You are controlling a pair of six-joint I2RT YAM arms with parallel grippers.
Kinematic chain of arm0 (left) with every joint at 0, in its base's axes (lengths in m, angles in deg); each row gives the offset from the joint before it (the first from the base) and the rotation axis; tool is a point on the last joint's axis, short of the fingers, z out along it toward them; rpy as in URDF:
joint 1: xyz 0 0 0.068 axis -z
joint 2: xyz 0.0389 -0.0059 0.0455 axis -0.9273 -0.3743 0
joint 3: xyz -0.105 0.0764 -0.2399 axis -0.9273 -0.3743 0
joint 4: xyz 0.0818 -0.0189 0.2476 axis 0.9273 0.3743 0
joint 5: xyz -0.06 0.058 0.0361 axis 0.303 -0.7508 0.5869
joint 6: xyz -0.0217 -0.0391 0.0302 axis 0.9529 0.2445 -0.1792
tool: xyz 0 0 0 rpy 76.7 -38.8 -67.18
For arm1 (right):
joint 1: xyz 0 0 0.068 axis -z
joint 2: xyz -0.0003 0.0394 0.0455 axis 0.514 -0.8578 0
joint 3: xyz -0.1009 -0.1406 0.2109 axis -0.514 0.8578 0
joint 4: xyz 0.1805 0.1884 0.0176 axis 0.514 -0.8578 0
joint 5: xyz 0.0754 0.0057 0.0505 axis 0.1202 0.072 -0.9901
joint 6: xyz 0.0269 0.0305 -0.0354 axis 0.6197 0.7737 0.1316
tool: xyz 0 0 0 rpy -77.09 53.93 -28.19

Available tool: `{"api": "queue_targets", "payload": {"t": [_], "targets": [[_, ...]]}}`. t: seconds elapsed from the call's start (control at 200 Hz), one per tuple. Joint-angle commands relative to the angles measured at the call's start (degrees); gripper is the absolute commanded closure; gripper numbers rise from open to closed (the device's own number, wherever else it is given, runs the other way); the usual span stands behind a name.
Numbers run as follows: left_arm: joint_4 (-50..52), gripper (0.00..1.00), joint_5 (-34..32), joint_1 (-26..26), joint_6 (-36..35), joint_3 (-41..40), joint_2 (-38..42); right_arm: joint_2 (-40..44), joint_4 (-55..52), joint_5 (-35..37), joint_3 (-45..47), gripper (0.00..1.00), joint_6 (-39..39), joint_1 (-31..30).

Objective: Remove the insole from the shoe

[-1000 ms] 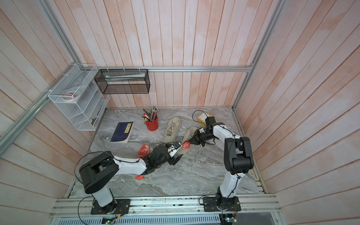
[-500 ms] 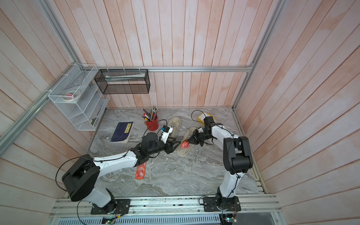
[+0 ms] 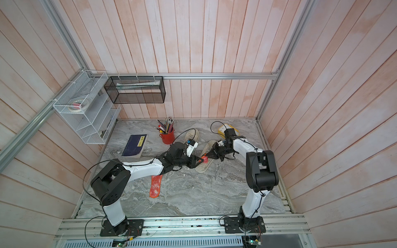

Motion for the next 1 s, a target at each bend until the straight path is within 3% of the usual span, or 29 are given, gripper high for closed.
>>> {"api": "queue_targets", "payload": {"t": [0.0, 0.215, 0.31, 0.365, 0.41, 0.52, 0.615, 0.895, 0.99], "targets": [[2.6, 0.64, 0.0, -0.2, -0.9, 2.6, -1.8, 0.0, 0.3, 2.2, 1.5, 0.98, 0.3, -1.0], [3.6, 0.88, 0.4, -0.2, -1.4, 4.1, -3.4, -0.1, 1.1, 2.0, 1.6, 0.97, 0.7, -1.4], [4.4, 0.92, 0.4, -0.2, -1.6, 4.4, -3.4, 0.3, 1.5, 1.9, 1.5, 0.96, 0.9, -1.5], [4.8, 0.96, 0.7, -0.2, -1.7, 4.6, -3.4, 0.4, 1.5, 1.9, 1.2, 0.92, 0.8, -1.4], [4.9, 1.00, 1.0, -0.2, -1.3, 4.8, -3.3, 0.9, 1.5, 2.3, 0.7, 0.83, 0.4, -1.5], [5.0, 1.00, 1.6, -0.3, 1.0, 5.3, -2.4, 4.3, 0.9, 7.1, -1.9, 0.64, -1.1, -1.6], [4.5, 1.00, 2.1, -0.6, 4.7, 4.9, -1.6, 9.2, -0.1, 13.0, -3.9, 0.55, -2.2, -1.5], [-1.5, 1.00, 6.4, -1.4, 15.3, 2.2, -0.6, 21.8, 3.0, 33.7, 5.9, 0.54, -5.7, -4.6], [-2.6, 1.00, 6.5, -1.6, 16.8, 1.6, -0.5, 20.3, 4.6, 34.5, 7.5, 0.55, -7.0, -5.8]]}}
